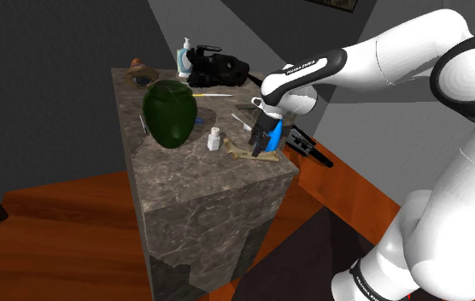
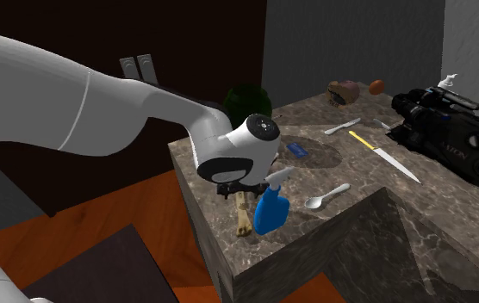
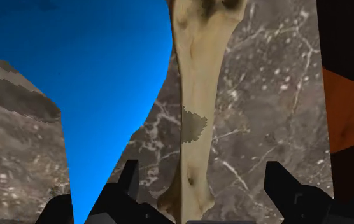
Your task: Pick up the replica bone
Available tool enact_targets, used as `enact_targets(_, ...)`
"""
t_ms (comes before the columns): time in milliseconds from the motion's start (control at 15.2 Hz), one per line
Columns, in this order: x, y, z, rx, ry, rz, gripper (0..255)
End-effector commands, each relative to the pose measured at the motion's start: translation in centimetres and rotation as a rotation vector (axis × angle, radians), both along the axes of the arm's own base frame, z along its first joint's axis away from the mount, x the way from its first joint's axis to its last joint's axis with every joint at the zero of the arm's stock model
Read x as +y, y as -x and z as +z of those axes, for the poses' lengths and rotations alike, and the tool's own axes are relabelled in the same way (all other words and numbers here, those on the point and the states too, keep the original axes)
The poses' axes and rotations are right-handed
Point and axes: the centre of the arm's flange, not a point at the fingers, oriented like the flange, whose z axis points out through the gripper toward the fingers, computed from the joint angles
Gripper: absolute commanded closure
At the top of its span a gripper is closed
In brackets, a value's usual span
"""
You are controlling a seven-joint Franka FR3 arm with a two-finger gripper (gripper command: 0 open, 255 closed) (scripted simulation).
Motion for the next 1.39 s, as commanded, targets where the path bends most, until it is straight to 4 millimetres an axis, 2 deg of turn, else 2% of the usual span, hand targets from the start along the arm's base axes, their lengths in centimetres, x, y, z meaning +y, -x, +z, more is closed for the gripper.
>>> enact_targets(0,0.0,0.0,-1.1,-0.001,-0.001,0.002,0)
enact_targets(264,0.0,0.0,-2.5,-0.001,0.000,0.002,0)
enact_targets(330,0.0,0.0,-2.4,-0.001,0.000,0.002,255)
enact_targets(924,0.0,0.0,-2.5,-0.001,-0.001,0.002,255)
enact_targets(1320,0.0,0.0,0.7,-0.001,-0.001,0.002,255)
